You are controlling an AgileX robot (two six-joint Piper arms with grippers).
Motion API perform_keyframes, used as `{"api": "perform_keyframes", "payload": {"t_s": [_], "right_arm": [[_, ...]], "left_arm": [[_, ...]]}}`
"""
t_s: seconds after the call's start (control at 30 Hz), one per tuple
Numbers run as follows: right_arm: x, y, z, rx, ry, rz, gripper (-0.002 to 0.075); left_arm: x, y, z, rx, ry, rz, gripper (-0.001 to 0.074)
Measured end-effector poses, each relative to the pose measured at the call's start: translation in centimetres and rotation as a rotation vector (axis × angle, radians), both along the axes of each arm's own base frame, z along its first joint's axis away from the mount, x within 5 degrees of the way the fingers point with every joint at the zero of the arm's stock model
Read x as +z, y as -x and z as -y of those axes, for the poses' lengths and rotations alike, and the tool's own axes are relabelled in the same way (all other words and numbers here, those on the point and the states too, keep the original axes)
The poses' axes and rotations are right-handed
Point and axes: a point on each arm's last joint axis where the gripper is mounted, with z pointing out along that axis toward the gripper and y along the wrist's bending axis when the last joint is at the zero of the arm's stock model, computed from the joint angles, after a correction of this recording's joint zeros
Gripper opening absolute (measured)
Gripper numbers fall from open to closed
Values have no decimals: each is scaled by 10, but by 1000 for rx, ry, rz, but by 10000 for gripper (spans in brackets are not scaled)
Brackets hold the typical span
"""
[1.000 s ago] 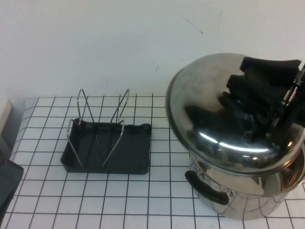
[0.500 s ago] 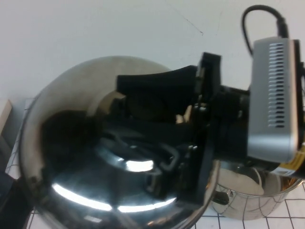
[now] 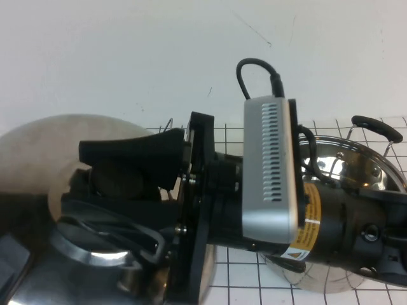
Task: Put pot lid on rack
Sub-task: Hand over the pot lid, then place the pot lid on the pot rack
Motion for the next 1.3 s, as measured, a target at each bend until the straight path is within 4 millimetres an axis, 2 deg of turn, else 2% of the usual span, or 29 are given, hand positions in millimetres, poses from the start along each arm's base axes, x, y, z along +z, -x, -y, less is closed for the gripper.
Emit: {"api": "perform_keyframes", "payload": {"t_s": [0.07, 0.2, 0.27, 0.4, 0.5, 0.6, 0.7, 0.77, 0.83, 0.9, 0.97, 1.03, 1.13, 1.3], "right_arm": [[0, 0, 0, 0, -10, -17, 335], [0, 0, -1, 7, -17, -48, 342], [1, -2, -1, 5, -29, -79, 399], [8, -6, 2, -19, -106, -125, 579], [14, -8, 5, -47, -167, -129, 637], [17, -11, 8, -73, -189, -112, 649], [25, -11, 14, -90, -203, -74, 645], [36, -7, 23, -96, -221, -25, 615], [50, -1, 33, -105, -239, 60, 531], [63, 6, 45, -113, -252, 152, 386], [76, 15, 59, -119, -252, 245, 199], [86, 22, 70, -143, -220, 309, 93], [95, 33, 84, -207, -114, 379, 31], [101, 47, 105, -299, 69, 403, 8]], "left_arm": [[2, 0, -1, -4, 23, 4, 102], [3, 0, -2, -4, 49, -8, 103], [3, -1, -3, 3, 69, -20, 103], [4, -5, -8, 37, 129, -59, 103], [5, -7, -9, 68, 115, -79, 102], [15, -13, -8, 108, 50, -80, 102], [39, -19, -3, 124, -64, -28, 102], [56, -25, 1, 134, -166, 19, 102], [73, -34, 5, 156, -298, 72, 102], [87, -44, 8, 180, -409, 99, 102], [96, -60, 10, 204, -508, 98, 102], [105, -77, 12, 214, -600, 91, 102], [113, -104, 16, 200, -724, 88, 102], [110, -152, 26, 115, -830, 49, 102]]}}
